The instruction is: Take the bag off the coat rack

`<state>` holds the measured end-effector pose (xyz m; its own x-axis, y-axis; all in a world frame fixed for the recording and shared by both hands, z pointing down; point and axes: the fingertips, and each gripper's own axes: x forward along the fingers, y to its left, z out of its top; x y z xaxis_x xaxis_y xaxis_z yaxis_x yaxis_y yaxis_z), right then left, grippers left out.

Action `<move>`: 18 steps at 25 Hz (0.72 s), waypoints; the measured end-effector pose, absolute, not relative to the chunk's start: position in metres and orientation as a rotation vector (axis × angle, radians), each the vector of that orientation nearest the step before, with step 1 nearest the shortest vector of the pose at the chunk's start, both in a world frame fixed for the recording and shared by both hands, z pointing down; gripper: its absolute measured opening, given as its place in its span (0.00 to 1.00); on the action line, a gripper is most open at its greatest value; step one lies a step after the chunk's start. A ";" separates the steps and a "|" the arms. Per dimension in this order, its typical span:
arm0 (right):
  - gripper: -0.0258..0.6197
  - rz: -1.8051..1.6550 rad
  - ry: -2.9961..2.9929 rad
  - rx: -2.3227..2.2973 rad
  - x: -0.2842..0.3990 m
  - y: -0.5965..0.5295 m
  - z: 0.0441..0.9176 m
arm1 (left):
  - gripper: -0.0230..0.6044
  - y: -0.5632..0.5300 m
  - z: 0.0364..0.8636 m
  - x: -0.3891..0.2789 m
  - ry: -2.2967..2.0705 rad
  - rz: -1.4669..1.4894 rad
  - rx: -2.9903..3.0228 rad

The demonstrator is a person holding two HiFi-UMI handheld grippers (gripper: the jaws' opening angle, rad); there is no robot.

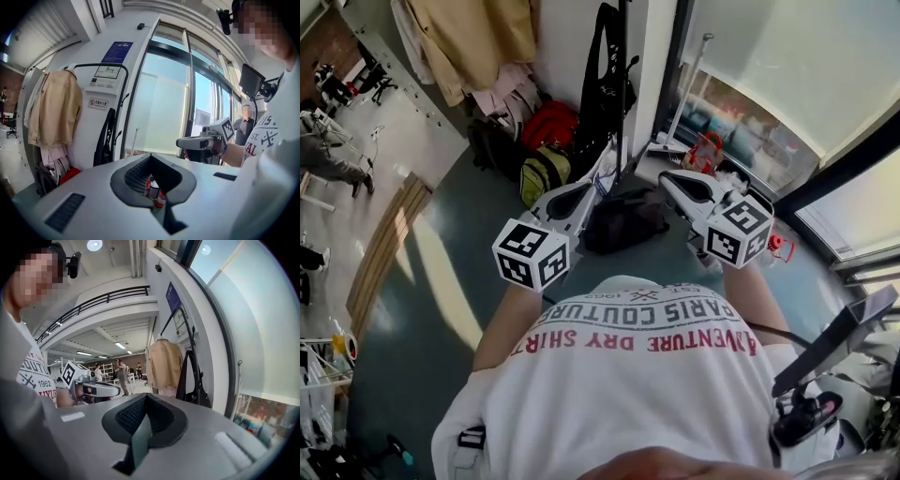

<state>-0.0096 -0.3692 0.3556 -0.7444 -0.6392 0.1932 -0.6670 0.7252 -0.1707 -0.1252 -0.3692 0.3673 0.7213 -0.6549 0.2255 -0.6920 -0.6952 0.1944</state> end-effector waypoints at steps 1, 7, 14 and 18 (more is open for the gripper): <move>0.04 0.359 -2.808 1.076 -0.007 -0.377 0.355 | 0.04 -0.378 0.368 -0.124 -1.062 0.220 2.662; 0.04 0.370 -2.834 1.066 0.003 -0.424 0.353 | 0.04 -0.426 0.366 -0.116 -1.091 0.220 2.639; 0.04 0.420 -2.837 1.009 0.012 -0.483 0.370 | 0.04 -0.489 0.373 -0.098 -1.097 0.216 2.618; 0.04 0.438 -2.828 0.987 0.021 -0.509 0.377 | 0.04 -0.528 0.368 -0.095 -1.159 0.284 2.644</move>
